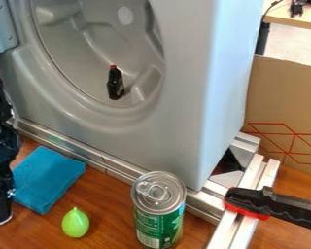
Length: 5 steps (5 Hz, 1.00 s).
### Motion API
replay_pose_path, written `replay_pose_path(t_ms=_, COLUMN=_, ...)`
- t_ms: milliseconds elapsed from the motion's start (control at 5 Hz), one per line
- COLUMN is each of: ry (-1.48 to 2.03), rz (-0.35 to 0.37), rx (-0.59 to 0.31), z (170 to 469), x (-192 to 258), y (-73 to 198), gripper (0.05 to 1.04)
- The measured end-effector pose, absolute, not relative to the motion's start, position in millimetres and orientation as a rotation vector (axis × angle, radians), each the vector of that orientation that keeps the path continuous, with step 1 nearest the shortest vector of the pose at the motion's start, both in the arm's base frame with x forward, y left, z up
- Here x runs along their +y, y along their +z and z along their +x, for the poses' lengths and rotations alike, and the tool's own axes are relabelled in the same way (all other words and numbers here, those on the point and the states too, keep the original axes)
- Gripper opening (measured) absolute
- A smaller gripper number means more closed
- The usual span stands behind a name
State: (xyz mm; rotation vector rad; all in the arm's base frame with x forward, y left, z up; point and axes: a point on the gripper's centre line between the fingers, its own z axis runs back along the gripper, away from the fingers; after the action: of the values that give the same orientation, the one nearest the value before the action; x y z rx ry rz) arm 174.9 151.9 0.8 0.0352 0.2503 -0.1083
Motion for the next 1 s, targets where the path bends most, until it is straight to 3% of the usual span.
replay_pose_path(t_ms=400, ry=-0.084, rz=0.015, rx=0.306, z=173.1, x=153.8, y=-15.9, gripper=0.944)
replay_pose_path(t_ms=600, ry=-0.083, rz=0.02, rx=0.292, z=175.4, x=154.0, y=-16.6, gripper=0.68)
replay_pose_path(t_ms=800, ry=-0.102, rz=-0.034, rx=0.247, z=173.2, x=152.9, y=-12.7, gripper=0.583)
replay_pose_path(t_ms=1000, ry=-0.115, rz=-0.006, rx=0.209, z=177.7, x=157.2, y=3.4, gripper=0.58)
